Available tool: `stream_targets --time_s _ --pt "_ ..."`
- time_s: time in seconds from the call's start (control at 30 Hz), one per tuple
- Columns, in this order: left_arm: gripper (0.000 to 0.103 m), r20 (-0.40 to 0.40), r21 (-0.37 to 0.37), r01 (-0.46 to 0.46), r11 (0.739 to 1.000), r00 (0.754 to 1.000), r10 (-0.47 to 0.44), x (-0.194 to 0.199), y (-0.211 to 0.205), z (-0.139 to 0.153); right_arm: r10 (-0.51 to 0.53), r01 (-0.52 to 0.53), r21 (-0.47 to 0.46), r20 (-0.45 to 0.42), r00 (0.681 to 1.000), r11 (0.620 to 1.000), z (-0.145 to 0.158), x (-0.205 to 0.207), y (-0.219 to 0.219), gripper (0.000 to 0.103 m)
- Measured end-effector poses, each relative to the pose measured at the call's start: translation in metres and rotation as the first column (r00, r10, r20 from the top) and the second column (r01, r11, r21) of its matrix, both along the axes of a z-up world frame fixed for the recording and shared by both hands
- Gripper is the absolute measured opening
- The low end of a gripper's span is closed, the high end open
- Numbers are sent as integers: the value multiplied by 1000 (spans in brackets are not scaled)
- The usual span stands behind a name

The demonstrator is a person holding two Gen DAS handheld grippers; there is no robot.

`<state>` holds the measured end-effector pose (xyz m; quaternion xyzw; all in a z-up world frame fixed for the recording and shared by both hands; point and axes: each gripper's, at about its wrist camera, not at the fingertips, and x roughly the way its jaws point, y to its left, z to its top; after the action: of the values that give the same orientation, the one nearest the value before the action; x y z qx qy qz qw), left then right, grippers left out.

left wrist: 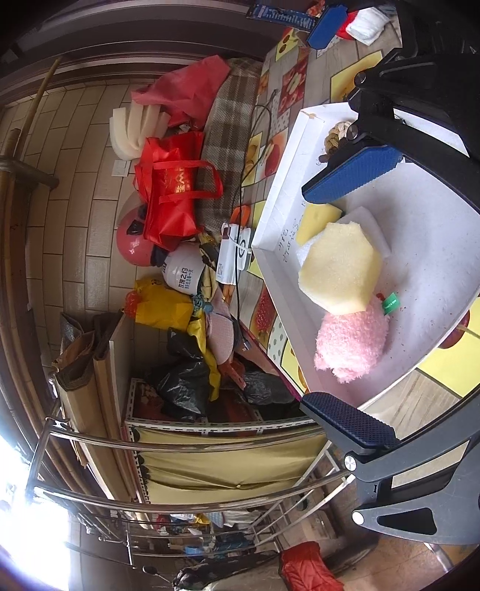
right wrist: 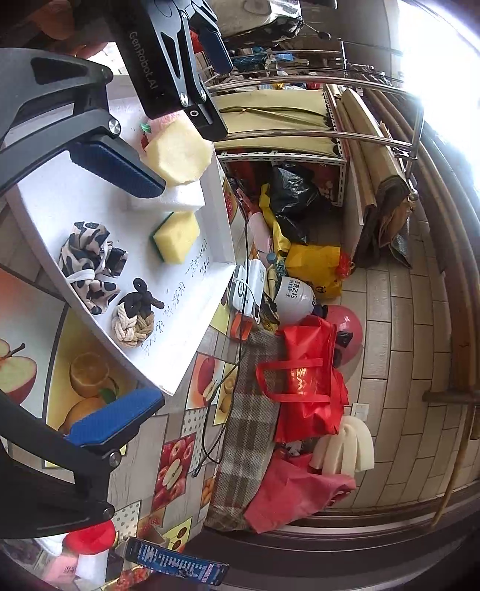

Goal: Organize soft objects
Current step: 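Move both grippers back toward the tissue packs on the table, then grasp the yellow BAMBOO LOVE tissue pack with the left gripper while the right grasps the pink tissue pack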

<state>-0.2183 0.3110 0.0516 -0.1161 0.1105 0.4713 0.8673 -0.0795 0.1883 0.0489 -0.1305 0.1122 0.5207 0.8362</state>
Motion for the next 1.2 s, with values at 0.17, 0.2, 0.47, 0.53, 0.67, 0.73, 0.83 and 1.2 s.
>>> stream_targets --time_s 0.17,0.2,0.47,0.53,0.67,0.73,0.83,1.2 --pt "103 -3 34 68 997 998 -67 4 -28 1 34 -34 8 -14 999 999 -1 -13 -29 102" --pt "103 8 47 87 995 996 -88 4 -34 2 55 -55 10 -32 998 998 -2 -13 -37 102" --pt "103 -13 16 334 942 943 -334 33 -83 2 122 -118 38 -112 986 992 -2 22 -125 102" --pt "103 -27 12 422 906 906 -422 43 -102 2 51 -46 42 -129 990 998 -2 46 -151 103" --pt "103 -80 -32 603 797 793 -604 69 -142 0 -114 121 27 -194 974 992 -3 110 -204 103" --pt "103 -106 -67 689 722 714 -692 83 -161 -1 -199 203 -5 -213 957 979 -4 143 -226 103" --pt "103 -144 -146 781 608 591 -794 107 -188 -5 -285 268 -104 -222 933 958 -11 190 -242 103" --pt "101 -293 -370 814 448 356 -887 177 -249 -37 -185 67 -410 -253 950 910 -48 235 -189 96"
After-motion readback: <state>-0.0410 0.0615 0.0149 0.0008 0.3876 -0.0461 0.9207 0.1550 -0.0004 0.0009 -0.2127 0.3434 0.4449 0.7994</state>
